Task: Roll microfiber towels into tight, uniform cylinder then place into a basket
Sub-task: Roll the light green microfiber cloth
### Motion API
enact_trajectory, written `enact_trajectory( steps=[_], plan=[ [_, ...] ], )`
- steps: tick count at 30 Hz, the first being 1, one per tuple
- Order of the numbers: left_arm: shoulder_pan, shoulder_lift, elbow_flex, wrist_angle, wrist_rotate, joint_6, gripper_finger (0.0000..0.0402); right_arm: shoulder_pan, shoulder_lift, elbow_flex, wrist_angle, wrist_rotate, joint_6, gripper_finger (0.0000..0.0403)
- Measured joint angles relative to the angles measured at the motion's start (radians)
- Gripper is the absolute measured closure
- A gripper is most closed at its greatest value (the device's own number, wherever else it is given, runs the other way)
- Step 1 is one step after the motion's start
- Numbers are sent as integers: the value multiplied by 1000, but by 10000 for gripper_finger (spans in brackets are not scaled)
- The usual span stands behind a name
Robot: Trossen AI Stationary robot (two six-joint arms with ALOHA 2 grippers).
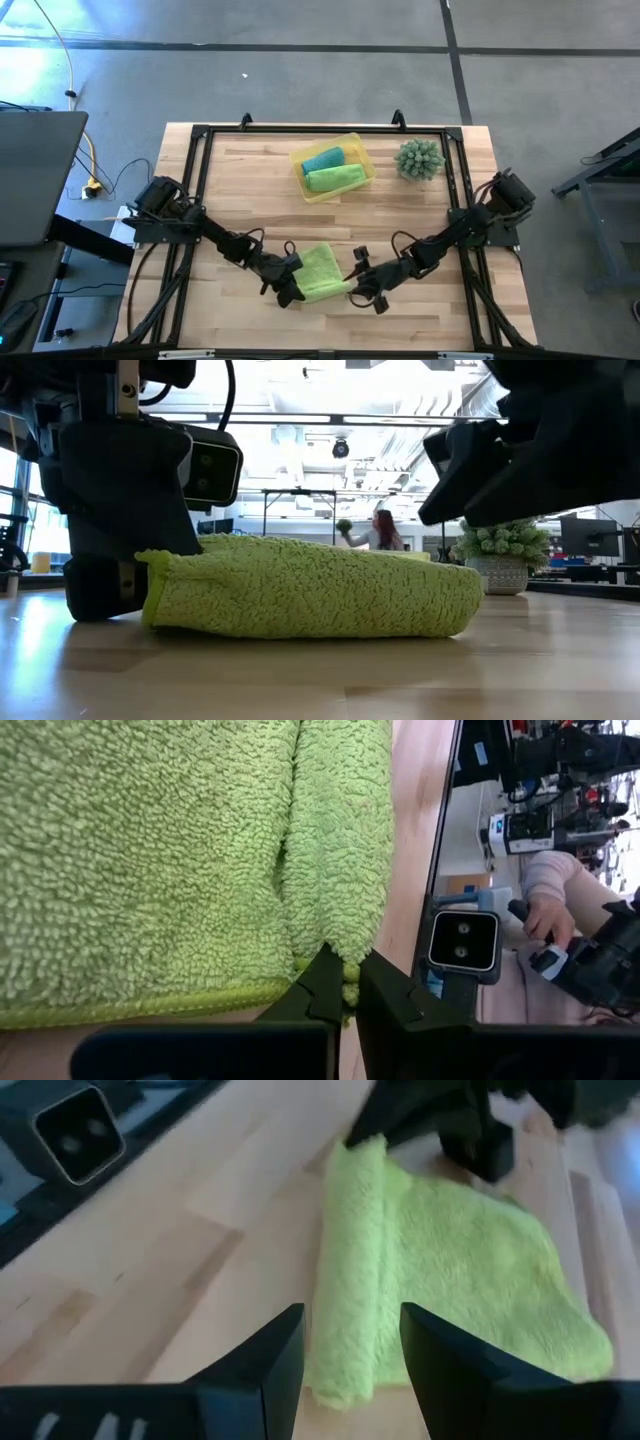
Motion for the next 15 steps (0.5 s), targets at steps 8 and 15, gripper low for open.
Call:
enact_trajectory(
  steps=[8, 15],
  plan=[
    [0, 0, 0, -1, -4, -2, 399, 26, 76, 0, 64, -38, -131, 245],
    [0, 0, 0, 0, -9, -3, 399, 17, 158, 0, 146, 13, -186, 245]
  ],
)
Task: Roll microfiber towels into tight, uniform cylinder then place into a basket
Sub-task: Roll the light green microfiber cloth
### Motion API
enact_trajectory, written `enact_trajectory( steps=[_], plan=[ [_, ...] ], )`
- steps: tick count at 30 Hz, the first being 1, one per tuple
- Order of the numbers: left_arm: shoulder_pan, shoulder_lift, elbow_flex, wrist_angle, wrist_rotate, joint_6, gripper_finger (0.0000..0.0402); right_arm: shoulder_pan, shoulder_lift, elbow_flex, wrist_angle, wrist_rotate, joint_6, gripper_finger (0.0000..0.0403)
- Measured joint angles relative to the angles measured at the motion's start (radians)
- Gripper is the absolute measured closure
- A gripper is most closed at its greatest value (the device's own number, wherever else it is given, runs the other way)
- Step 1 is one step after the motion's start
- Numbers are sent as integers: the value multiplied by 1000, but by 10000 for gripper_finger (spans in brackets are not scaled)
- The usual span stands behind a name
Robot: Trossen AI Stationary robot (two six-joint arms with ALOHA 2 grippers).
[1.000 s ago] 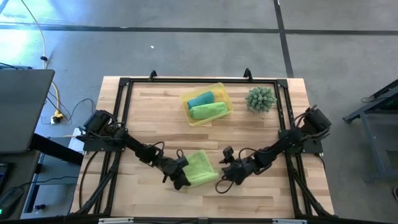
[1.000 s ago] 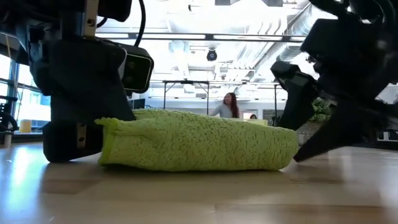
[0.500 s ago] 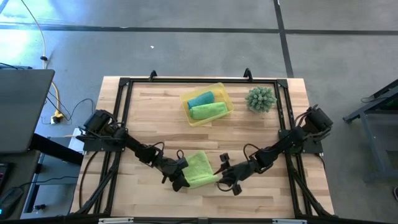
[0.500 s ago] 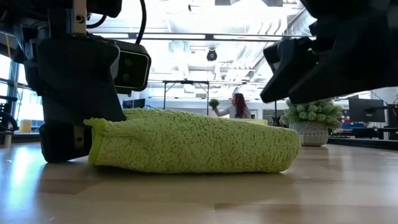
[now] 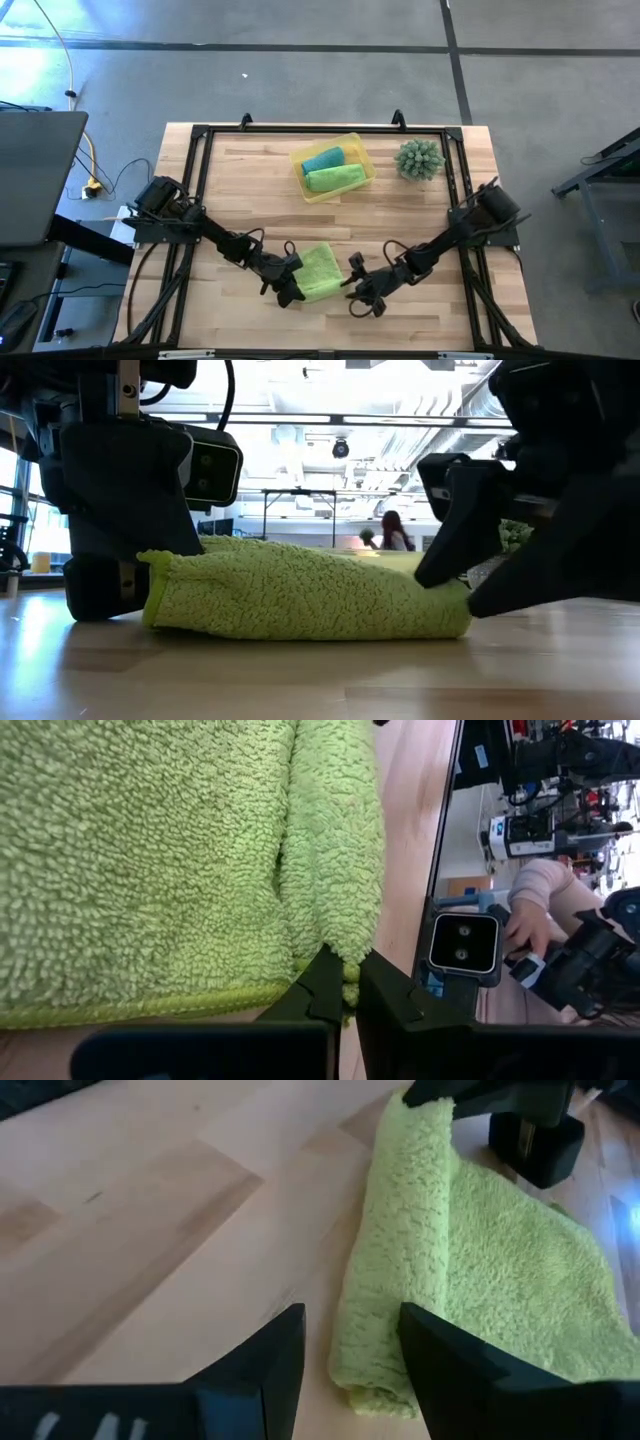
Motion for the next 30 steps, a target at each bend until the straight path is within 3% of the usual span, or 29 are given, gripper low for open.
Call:
enact_trajectory(
  steps=[23, 30],
  plan=[
    [2, 3, 33, -42, 12, 27, 396, -110, 28, 0, 1, -16, -58, 245],
    [2, 1, 33, -42, 14, 31, 360, -133, 27, 3, -41, -61, -50, 255]
  ],
)
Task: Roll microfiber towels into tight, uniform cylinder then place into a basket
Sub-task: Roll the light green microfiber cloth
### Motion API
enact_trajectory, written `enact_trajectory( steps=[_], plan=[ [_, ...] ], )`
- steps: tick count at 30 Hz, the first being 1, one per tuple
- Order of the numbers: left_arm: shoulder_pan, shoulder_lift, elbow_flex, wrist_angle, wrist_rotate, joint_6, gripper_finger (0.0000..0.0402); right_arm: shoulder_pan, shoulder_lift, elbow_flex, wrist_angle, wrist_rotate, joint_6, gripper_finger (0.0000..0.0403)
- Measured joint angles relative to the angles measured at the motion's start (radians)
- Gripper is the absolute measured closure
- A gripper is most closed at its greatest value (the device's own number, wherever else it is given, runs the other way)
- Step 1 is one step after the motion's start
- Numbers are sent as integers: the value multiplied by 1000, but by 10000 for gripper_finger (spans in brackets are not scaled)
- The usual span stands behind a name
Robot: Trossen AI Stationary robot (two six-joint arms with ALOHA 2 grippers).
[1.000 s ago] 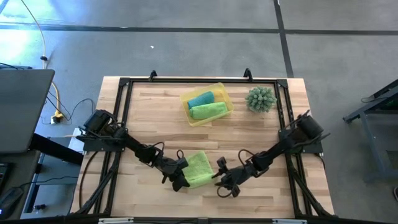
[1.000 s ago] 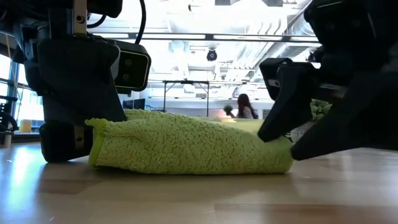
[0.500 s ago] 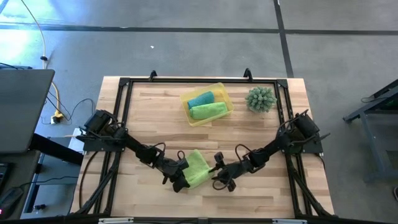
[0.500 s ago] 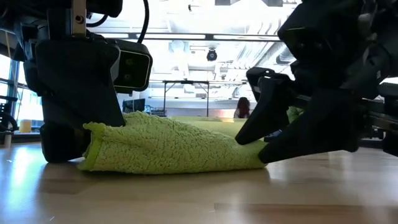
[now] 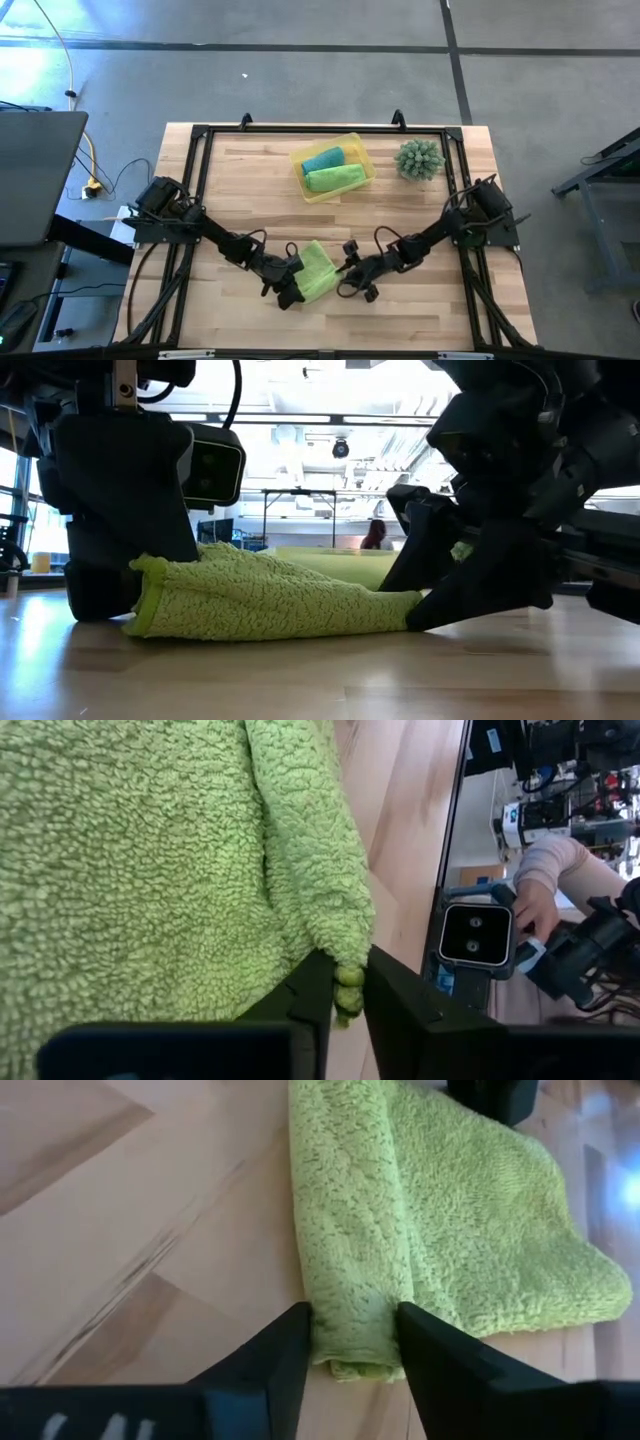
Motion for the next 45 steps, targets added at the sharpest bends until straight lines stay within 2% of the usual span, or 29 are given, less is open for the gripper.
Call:
enact_trajectory(
  steps=[6, 11, 15, 18, 20, 24, 26, 31, 34, 39, 42, 45],
  plan=[
    [15, -44, -4, -29, 36, 94, 319, -13, 0, 0, -10, -49, 0, 316],
    [54, -145, -5, -192, 97, 198, 299, -14, -2, 0, -23, -42, 26, 386],
    [81, -230, -8, -418, 127, 244, 296, -16, -2, 0, -29, -42, 67, 391],
    [87, -301, -4, -431, 114, 295, 300, -26, -2, 0, -29, -76, 82, 392],
    [83, -339, -3, -375, 47, 352, 305, -35, -3, -1, -29, -111, 86, 398],
    [49, -382, 0, -315, -200, 423, 309, -70, -1, 18, -45, -148, 189, 399],
    [24, -381, -2, -322, -280, 433, 305, -96, 0, 34, -63, -185, 255, 399],
    [-32, -318, -3, -328, -367, 464, 281, -161, 3, 91, -134, -321, 397, 401],
    [-51, -288, 0, -312, -430, 513, 261, -195, 3, 137, -217, -361, 508, 401],
    [-93, -248, 0, -286, -611, 682, 244, -233, 3, 193, -332, -369, 603, 402],
    [-115, -208, 0, -283, -660, 755, 244, -247, 3, 208, -358, -375, 606, 402],
    [-127, -157, -1, -290, -689, 758, 243, -256, 3, 213, -360, -383, 606, 402]
  ],
)
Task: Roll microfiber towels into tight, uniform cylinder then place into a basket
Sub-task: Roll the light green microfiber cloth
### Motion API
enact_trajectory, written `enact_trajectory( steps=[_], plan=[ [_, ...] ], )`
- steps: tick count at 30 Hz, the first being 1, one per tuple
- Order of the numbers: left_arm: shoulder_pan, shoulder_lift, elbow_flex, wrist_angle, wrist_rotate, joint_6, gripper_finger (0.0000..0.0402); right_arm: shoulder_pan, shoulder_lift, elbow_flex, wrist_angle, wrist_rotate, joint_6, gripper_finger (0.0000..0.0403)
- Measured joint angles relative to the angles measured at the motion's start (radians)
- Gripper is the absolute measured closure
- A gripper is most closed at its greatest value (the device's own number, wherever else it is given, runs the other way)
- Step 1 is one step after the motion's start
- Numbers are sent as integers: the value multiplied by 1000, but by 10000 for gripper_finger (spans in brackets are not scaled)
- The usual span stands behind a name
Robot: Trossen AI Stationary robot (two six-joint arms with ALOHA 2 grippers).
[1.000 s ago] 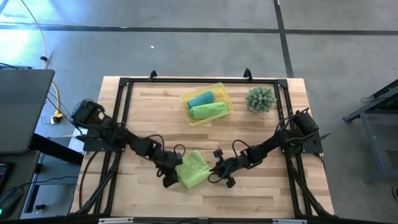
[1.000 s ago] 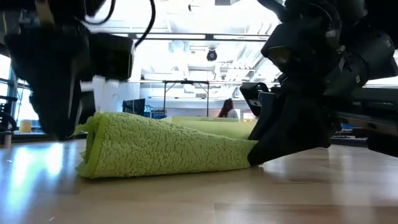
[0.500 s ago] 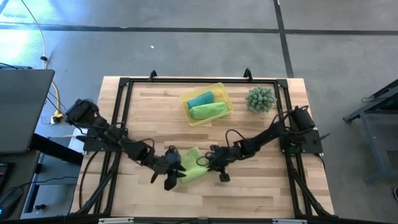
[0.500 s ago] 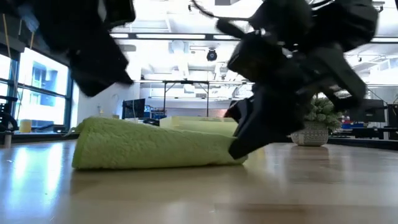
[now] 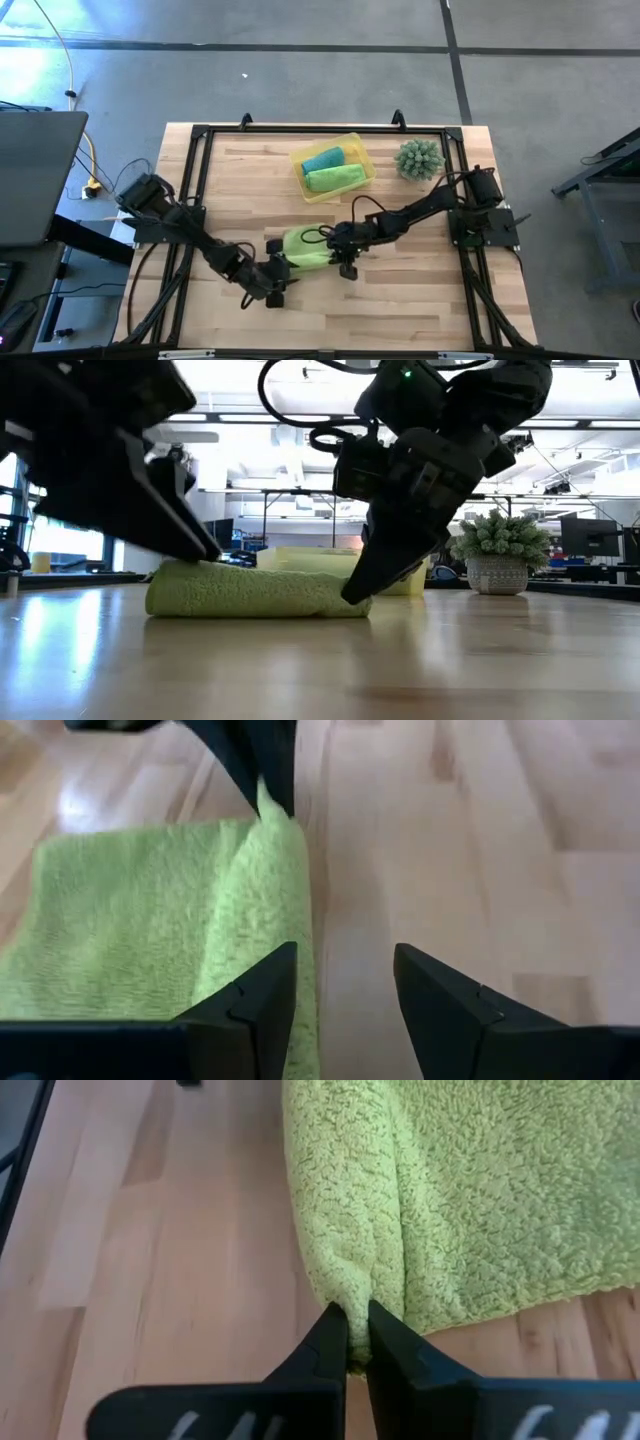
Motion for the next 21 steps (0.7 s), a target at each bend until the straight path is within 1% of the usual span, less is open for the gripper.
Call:
enact_trajectory(
  steps=[6, 9, 13, 17, 21],
  plan=[
    [-4, 91, 3, 0, -48, -1, 243, -5, 0, 1, 0, -2, -1, 402],
    [-6, 105, 25, -11, -67, 58, 243, -5, 0, 2, -3, -5, 0, 402],
    [-5, 104, 79, -8, -76, 175, 243, -6, 0, 2, -10, -15, 0, 402],
    [0, 103, 128, -64, -85, 239, 243, -6, 0, 3, -10, -16, -1, 402],
    [25, 103, 139, -174, -119, 210, 243, -6, 0, 3, -10, -16, -2, 402]
  ],
)
